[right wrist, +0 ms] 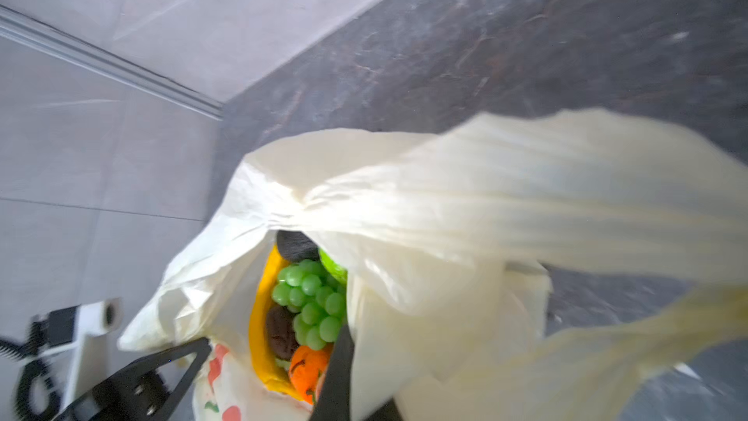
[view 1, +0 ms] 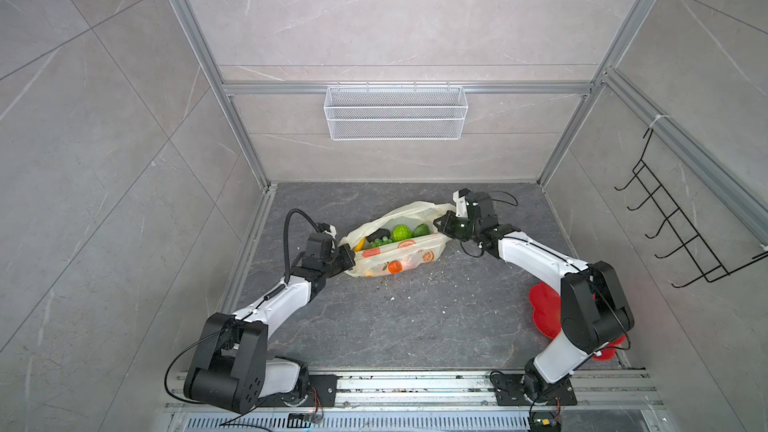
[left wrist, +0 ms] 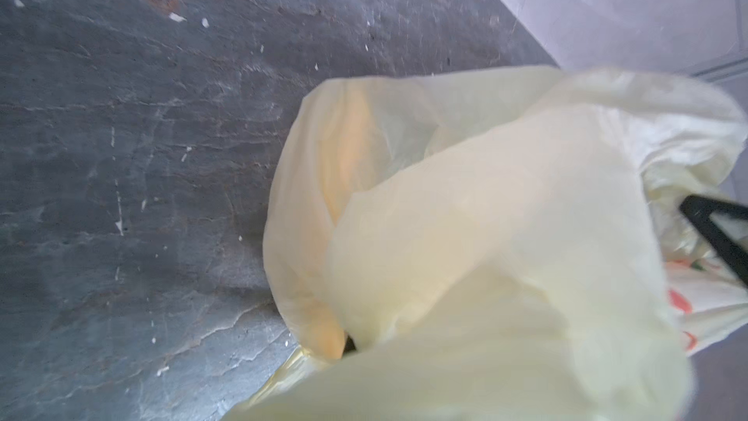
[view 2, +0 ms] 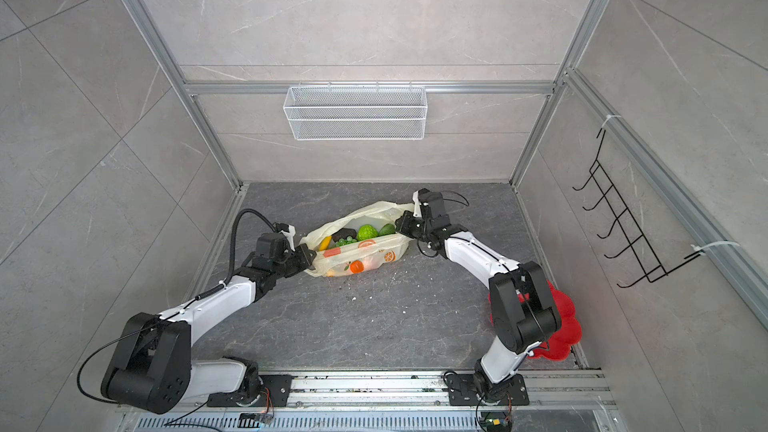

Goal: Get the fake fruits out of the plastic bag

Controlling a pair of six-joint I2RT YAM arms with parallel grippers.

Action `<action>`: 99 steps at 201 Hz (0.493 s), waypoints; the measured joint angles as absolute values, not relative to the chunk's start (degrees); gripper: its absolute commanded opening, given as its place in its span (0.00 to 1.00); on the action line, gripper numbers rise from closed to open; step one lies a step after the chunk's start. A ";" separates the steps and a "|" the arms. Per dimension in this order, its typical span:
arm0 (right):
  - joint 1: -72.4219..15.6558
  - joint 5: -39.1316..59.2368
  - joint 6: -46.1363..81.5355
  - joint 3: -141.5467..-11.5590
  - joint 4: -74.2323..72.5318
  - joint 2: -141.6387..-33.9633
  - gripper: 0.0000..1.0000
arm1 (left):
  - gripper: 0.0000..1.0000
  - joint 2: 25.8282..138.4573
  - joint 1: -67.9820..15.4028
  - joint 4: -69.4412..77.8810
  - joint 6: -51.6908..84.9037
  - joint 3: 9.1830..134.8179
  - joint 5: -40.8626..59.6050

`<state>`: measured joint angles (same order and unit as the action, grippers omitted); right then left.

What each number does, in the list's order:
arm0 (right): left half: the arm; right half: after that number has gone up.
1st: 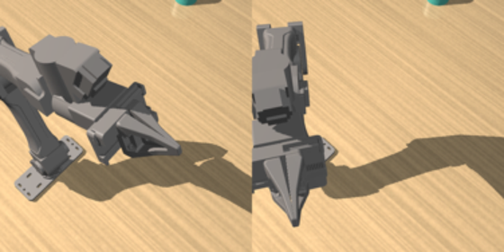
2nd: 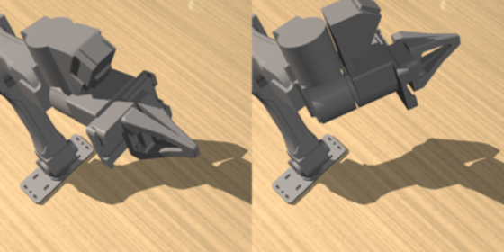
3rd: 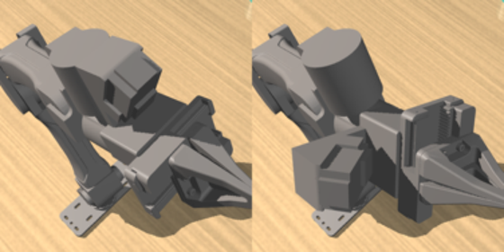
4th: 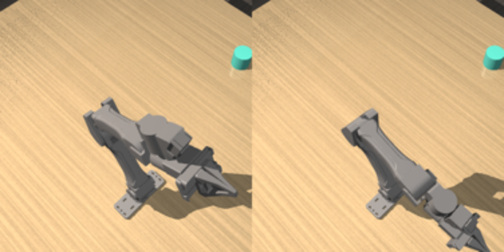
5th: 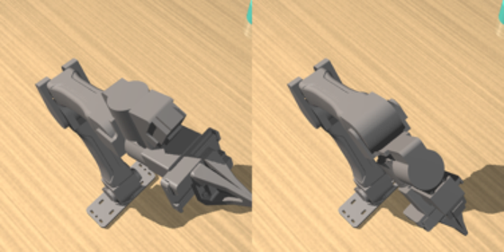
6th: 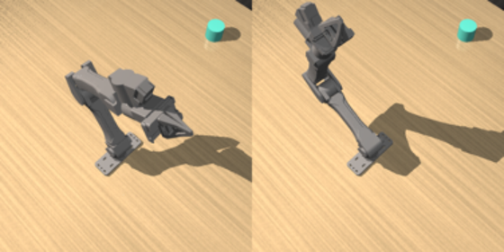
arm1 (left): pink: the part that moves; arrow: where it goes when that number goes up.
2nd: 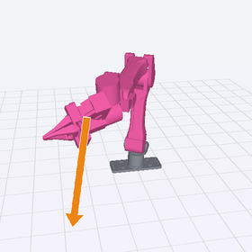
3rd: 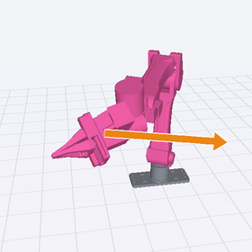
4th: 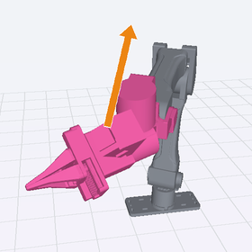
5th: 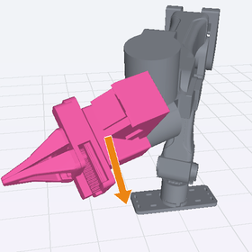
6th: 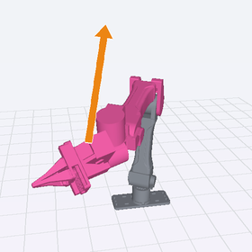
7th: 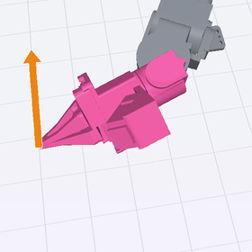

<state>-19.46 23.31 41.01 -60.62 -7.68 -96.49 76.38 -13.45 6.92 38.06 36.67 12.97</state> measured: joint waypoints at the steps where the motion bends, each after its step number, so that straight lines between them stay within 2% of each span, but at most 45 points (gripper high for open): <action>1: -19.20 24.08 41.47 -59.94 -8.80 -96.60 0.00 | 0.00 76.40 -13.32 6.98 38.15 36.64 13.13; 22: -15.86 32.82 46.96 -50.78 -23.20 -98.94 0.00 | 0.00 77.69 -10.15 10.33 40.21 35.24 17.43; 43: -13.19 37.85 50.19 -45.25 -30.61 -100.20 0.00 | 0.00 79.57 -7.20 14.26 42.50 32.38 22.79; 75: -12.01 41.21 50.54 -45.28 -34.50 -100.20 0.00 | 0.00 83.44 -5.74 15.62 43.35 31.40 25.98; 99: -11.97 41.60 50.15 -49.45 -34.06 -101.82 0.00 | 0.00 86.35 -5.76 14.15 43.09 35.35 25.67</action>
<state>-11.97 41.60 50.15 -49.45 -34.06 -101.82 86.35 -5.76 14.15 43.09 35.35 25.67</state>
